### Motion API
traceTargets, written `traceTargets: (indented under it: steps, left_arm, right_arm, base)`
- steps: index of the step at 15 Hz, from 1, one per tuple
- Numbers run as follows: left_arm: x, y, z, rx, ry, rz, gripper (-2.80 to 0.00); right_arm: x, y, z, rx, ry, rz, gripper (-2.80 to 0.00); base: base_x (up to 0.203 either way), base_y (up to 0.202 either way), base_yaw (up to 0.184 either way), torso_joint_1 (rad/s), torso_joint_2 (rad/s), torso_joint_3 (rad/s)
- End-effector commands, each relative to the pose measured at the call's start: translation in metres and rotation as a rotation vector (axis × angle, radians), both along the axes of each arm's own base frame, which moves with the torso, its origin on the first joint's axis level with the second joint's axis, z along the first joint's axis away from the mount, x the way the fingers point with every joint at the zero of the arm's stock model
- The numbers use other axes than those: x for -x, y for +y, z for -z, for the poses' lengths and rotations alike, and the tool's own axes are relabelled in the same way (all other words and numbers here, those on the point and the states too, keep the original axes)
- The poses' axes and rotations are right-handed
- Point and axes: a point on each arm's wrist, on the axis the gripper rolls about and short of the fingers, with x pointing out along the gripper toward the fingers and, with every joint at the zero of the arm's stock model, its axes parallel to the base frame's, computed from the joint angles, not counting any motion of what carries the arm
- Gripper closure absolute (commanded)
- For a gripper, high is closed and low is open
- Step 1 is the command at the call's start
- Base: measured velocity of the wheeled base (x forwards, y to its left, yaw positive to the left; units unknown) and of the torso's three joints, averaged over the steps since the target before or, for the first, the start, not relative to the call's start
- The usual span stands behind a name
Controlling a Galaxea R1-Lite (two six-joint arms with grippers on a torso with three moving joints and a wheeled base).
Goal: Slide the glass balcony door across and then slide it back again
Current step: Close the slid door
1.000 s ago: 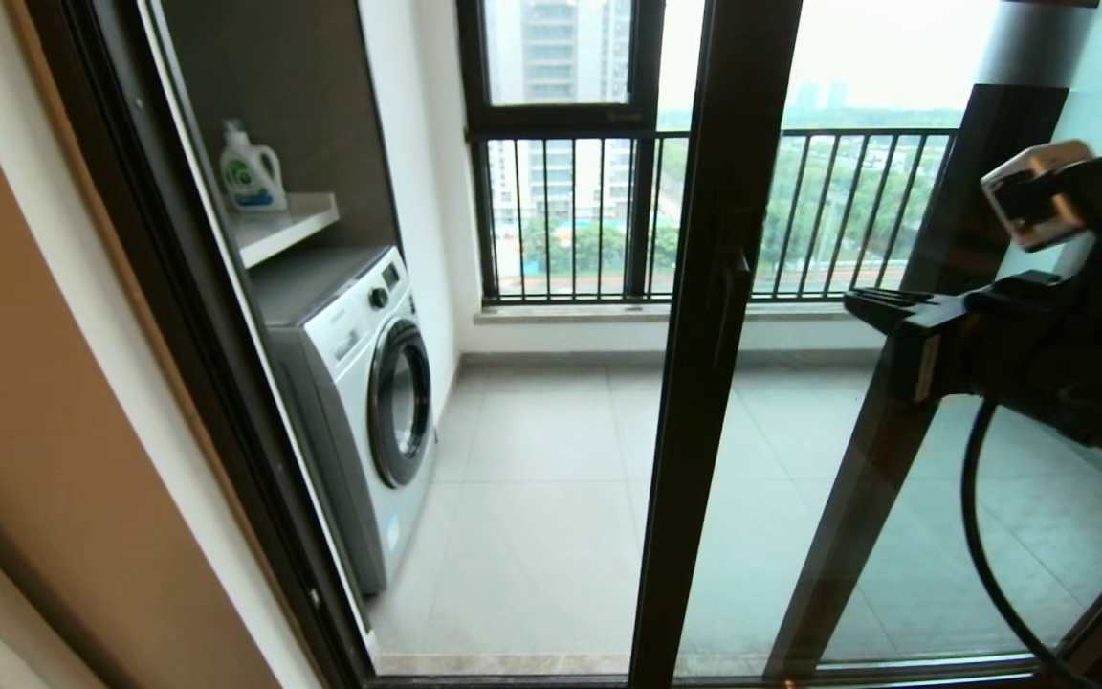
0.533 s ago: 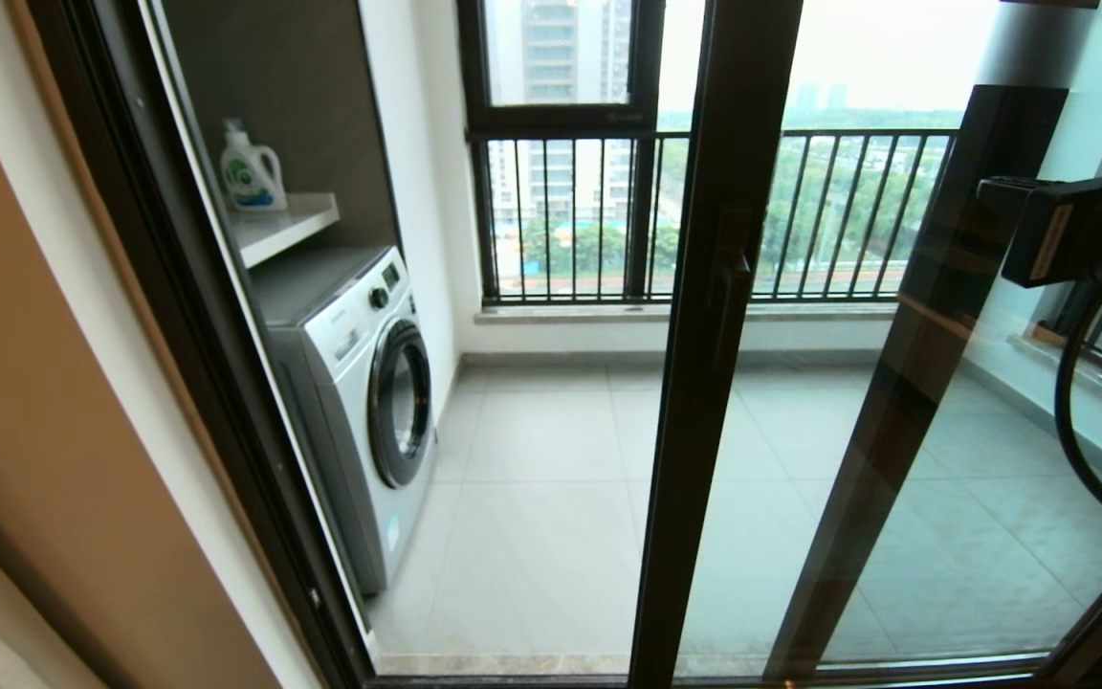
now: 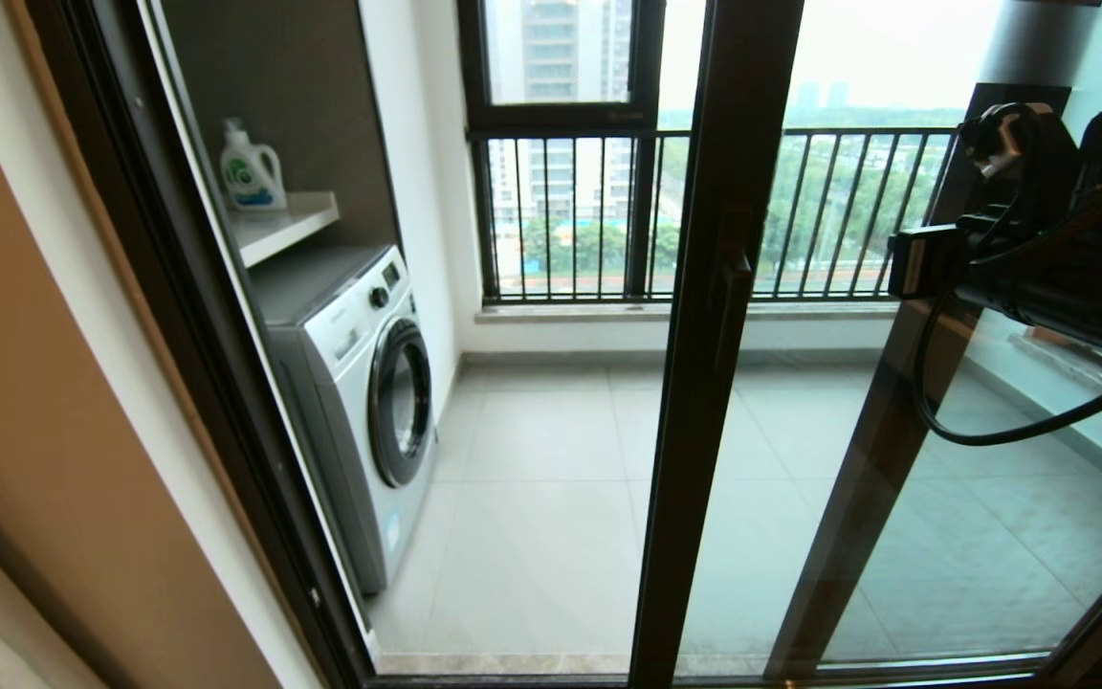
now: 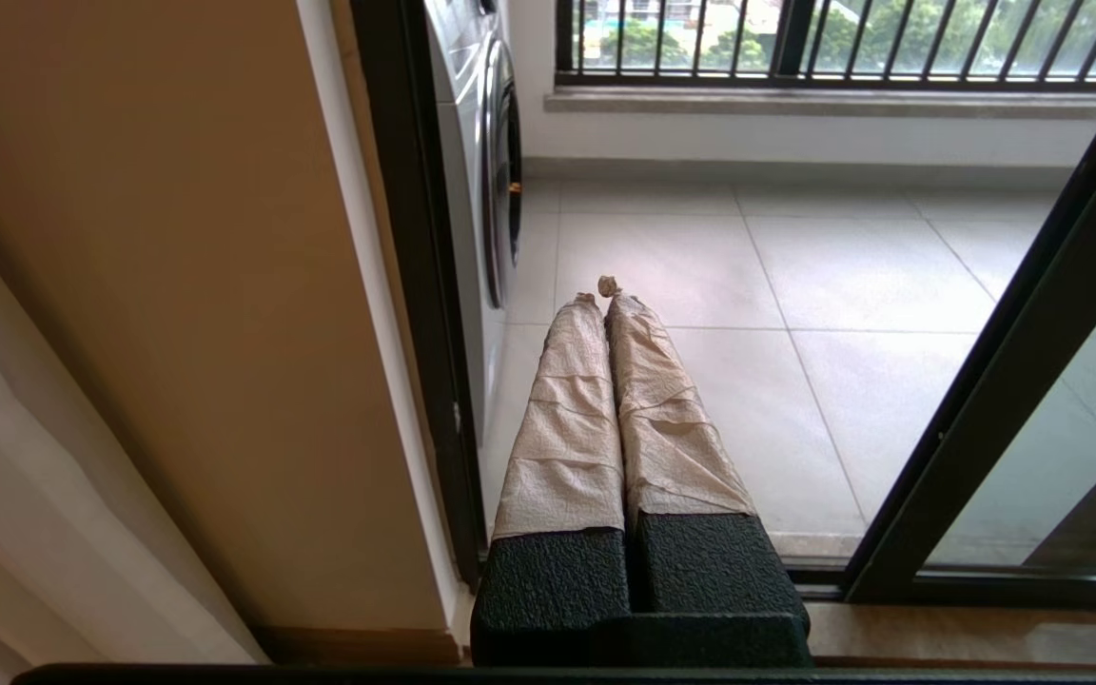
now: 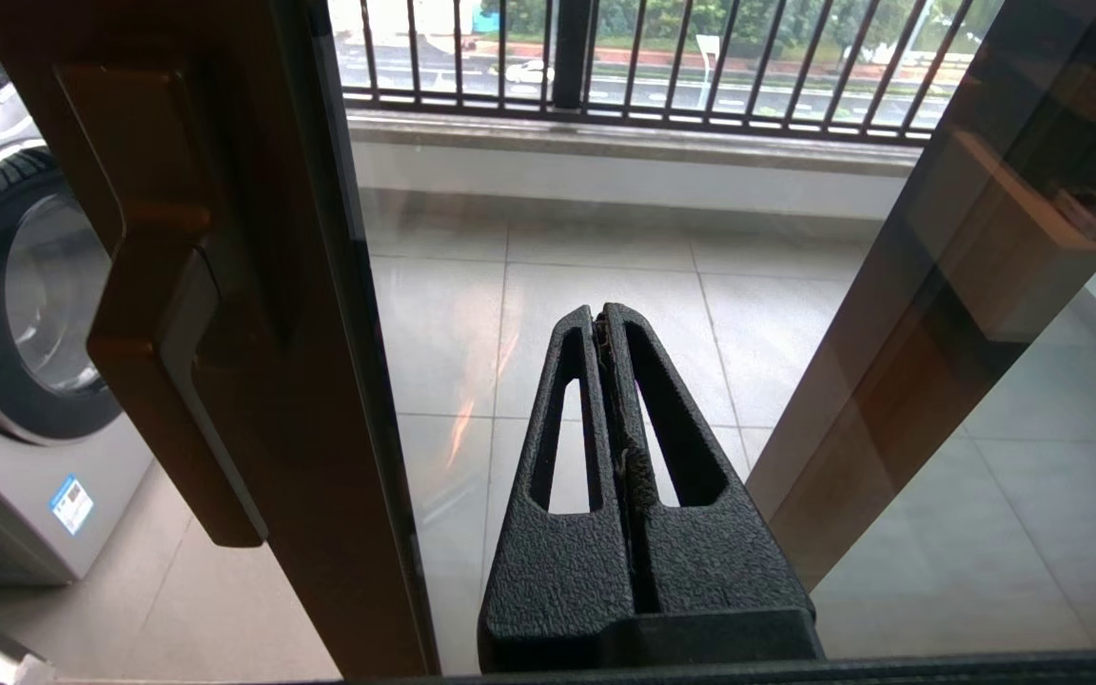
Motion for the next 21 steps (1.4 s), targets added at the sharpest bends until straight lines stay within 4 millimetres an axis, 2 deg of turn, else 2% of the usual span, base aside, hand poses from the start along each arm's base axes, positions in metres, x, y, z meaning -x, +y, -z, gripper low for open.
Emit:
traceTargets:
  steps: [1, 5, 10, 13, 17, 19, 21]
  left_arm:
    - [0.000, 0.000, 0.000, 0.000, 0.001, 0.000, 0.00]
    - [0.000, 0.000, 0.000, 0.000, 0.002, 0.000, 0.00]
    - [0.000, 0.000, 0.000, 0.000, 0.002, 0.000, 0.00]
    - [0.000, 0.000, 0.000, 0.000, 0.002, 0.000, 0.00]
    - [0.000, 0.000, 0.000, 0.000, 0.002, 0.000, 0.00]
    - [0.000, 0.000, 0.000, 0.000, 0.002, 0.000, 0.00]
    - [0.000, 0.000, 0.000, 0.000, 0.002, 0.000, 0.00]
  right_arm:
    - [-0.005, 0.000, 0.005, 0.004, 0.014, 0.003, 0.00]
    - [-0.010, 0.004, 0.011, 0.005, 0.031, -0.005, 0.00]
    - [-0.006, 0.005, 0.019, -0.020, 0.058, -0.012, 0.00]
    - [-0.009, 0.011, 0.008, -0.026, 0.022, -0.024, 0.00]
    - [-0.024, 0.042, -0.011, 0.006, -0.046, -0.065, 0.00]
    - [-0.017, 0.042, -0.007, 0.108, -0.035, -0.067, 0.00]
    - [-0.007, 0.044, 0.001, 0.135, 0.000, -0.079, 0.00]
  base:
    - [0.000, 0.000, 0.000, 0.000, 0.00, 0.000]
    - [0.000, 0.000, 0.000, 0.000, 0.00, 0.000]
    - [0.000, 0.000, 0.000, 0.000, 0.00, 0.000]
    - [0.000, 0.000, 0.000, 0.000, 0.00, 0.000]
    - [0.000, 0.000, 0.000, 0.000, 0.00, 0.000]
    - [0.000, 0.000, 0.000, 0.000, 0.00, 0.000]
    - [0.000, 0.000, 0.000, 0.000, 0.00, 0.000]
